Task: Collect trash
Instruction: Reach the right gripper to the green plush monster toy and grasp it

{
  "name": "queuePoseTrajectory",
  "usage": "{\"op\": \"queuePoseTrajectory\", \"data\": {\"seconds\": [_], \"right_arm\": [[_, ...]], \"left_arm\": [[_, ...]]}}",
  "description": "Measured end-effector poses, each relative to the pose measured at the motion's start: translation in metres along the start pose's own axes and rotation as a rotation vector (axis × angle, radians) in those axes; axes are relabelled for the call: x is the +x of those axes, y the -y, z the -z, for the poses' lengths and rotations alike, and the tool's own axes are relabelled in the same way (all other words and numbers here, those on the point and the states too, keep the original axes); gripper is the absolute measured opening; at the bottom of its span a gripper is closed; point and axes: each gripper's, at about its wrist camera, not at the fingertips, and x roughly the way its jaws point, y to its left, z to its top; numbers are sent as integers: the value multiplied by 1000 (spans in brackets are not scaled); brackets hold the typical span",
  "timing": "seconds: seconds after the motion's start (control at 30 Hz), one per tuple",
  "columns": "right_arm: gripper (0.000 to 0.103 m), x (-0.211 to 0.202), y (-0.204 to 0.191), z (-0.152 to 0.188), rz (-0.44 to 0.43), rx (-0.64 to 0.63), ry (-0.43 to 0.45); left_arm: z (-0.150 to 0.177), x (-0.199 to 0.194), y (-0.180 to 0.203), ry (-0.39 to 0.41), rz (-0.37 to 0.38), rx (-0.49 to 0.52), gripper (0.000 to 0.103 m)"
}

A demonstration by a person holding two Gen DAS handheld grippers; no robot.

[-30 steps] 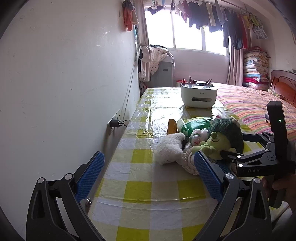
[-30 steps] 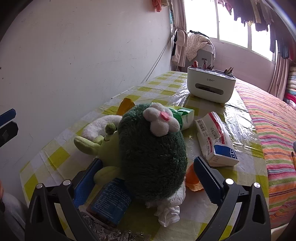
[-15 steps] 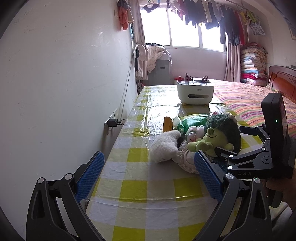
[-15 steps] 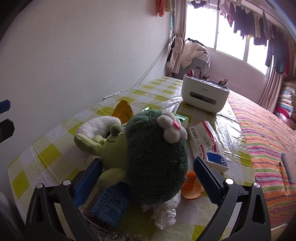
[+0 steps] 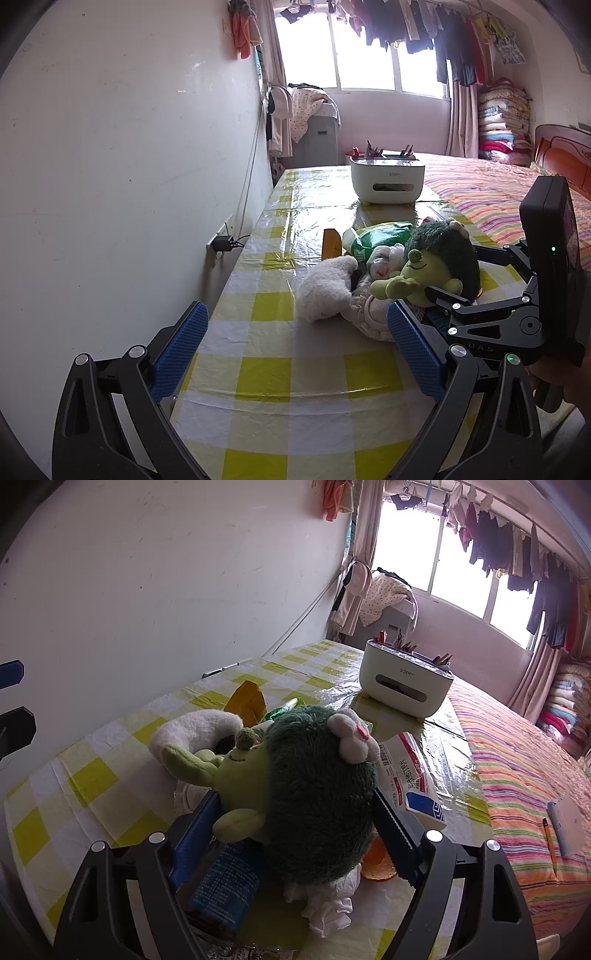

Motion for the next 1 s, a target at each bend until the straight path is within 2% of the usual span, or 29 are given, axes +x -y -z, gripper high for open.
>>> {"op": "queuePoseTrajectory", "data": {"seconds": [0.3, 0.53, 0.8, 1.0], "right_arm": [[73, -8, -6, 0, 31, -38, 32], [71, -24, -1, -1, 36, -10, 82], [70, -39, 24, 0, 72, 78, 109], [69, -59, 54, 5, 110, 185, 142]], "left_arm": [[2, -1, 2, -2, 1, 4, 96], [0, 2, 10, -14, 16, 9, 96], [-5, 6, 23, -29, 33, 28, 96], [-11, 20, 39, -96, 90, 12, 96]]}}
